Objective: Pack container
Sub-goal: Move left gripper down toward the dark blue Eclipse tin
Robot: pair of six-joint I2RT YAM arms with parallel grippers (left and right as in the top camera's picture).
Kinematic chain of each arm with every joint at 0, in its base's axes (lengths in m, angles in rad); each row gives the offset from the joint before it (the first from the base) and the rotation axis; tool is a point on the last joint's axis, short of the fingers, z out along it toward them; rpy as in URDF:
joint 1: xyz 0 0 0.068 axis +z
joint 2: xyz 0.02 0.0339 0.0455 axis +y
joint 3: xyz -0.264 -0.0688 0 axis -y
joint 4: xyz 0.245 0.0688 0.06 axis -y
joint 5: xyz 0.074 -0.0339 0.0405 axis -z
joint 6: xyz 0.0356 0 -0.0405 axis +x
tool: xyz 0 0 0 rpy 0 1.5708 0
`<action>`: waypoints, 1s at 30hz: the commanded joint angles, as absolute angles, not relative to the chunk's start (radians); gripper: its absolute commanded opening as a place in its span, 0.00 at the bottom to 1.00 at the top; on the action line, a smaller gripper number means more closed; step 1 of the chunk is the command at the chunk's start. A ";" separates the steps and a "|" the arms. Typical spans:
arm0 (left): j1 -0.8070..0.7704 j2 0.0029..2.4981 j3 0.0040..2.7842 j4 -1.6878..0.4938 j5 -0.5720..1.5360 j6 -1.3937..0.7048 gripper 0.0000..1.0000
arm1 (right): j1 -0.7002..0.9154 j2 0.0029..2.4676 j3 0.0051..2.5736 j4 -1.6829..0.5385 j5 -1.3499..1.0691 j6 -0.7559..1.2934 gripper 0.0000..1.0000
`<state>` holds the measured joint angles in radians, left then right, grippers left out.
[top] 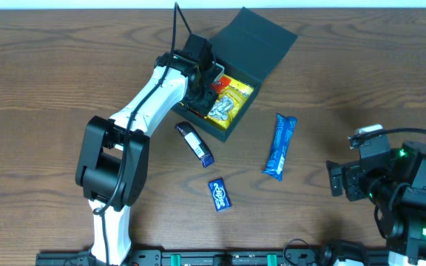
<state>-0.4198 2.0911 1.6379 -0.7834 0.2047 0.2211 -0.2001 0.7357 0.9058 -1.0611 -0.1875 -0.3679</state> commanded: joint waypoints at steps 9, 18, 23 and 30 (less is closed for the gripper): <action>-0.419 2.098 1.754 -0.820 0.249 0.172 0.73 | -0.209 0.735 0.901 -1.063 -0.199 -0.352 0.99; -0.419 2.098 1.985 -1.121 0.286 -0.042 0.92 | -0.209 0.735 0.901 -1.063 -0.199 -0.352 0.99; -0.420 2.098 2.113 -1.281 0.285 -0.170 0.95 | -0.209 0.735 0.901 -1.063 -0.199 -0.352 0.99; -0.456 2.098 2.140 -1.501 0.227 -0.362 0.95 | -0.209 0.735 0.901 -1.063 -0.199 -0.352 0.99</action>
<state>-0.4297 2.0911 2.1300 -1.4693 0.2676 -0.2657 -0.2001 0.7357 0.9058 -1.0611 -0.1875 -0.3679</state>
